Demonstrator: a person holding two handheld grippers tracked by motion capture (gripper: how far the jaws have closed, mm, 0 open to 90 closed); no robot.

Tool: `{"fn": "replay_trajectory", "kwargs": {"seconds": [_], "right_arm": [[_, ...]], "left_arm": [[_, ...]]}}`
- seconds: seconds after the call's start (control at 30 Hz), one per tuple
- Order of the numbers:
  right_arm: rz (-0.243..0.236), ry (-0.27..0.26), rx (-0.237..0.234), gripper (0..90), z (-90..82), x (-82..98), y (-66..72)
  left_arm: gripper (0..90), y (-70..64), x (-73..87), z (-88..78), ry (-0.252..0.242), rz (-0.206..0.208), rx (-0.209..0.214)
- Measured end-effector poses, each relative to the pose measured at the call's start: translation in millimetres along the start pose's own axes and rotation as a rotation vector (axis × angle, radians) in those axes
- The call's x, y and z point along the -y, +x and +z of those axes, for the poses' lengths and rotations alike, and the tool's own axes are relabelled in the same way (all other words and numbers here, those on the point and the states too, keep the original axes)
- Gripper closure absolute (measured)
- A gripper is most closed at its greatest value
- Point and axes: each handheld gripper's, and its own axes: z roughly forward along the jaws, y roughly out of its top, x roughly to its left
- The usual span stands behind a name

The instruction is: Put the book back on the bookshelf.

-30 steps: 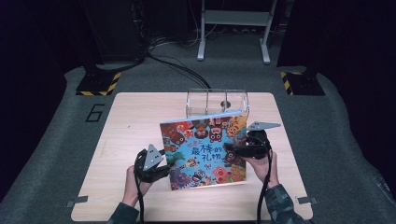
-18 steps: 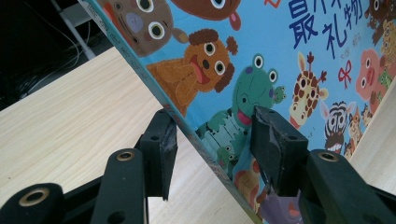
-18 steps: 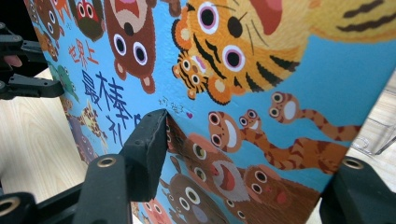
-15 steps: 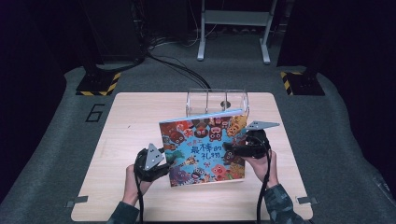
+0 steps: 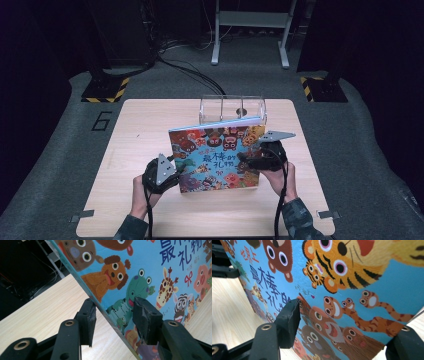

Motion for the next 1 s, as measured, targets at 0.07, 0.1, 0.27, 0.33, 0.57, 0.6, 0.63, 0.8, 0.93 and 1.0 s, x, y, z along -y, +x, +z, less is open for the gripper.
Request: {"fn": "replay_trajectory", "kwargs": {"seconds": [0.07, 0.1, 0.27, 0.33, 0.57, 0.6, 0.63, 0.8, 0.93, 1.0], "right_arm": [[-0.002, -0.003, 0.001, 37.6, 0.7, -0.1, 0.7], [-0.003, -0.003, -0.001, 37.6, 0.9, -0.2, 0.5], [-0.016, -0.006, -0.006, 38.0, 0.5, 1.2, 0.7], [-0.030, -0.014, -0.011, 38.5, -0.6, 3.1, 1.5], [-0.034, -0.021, -0.064, 42.6, -6.7, 12.0, 0.6], [-0.032, -0.025, -0.077, 43.2, -7.7, 13.9, 0.0], [-0.033, -0.031, -0.083, 43.6, -8.6, 15.9, -0.1], [-0.049, -0.033, -0.089, 46.2, -11.6, 20.1, 1.4], [-0.048, -0.033, -0.084, 46.7, -11.5, 21.2, 2.2], [-0.053, -0.037, -0.084, 46.8, -11.5, 22.0, 2.2]], "left_arm": [[54.7, 0.7, 0.2, -0.6, -0.002, -0.002, 0.001], [54.9, 0.7, 0.4, -0.7, -0.007, 0.000, -0.002], [55.1, -2.0, 5.2, -3.0, -0.032, 0.006, -0.009], [56.0, -2.0, 8.4, -6.3, -0.057, -0.004, 0.006], [57.7, 16.0, 3.4, -11.6, -0.054, -0.159, 0.202], [56.8, 17.3, 2.9, -11.8, -0.070, -0.169, 0.217], [55.3, 18.2, 1.9, -11.2, -0.080, -0.179, 0.232], [49.7, 17.9, -4.0, -8.1, -0.083, -0.196, 0.245], [48.9, 21.8, -6.4, -6.7, -0.075, -0.201, 0.269], [48.9, 24.9, -8.1, -6.8, -0.074, -0.206, 0.293]]}}
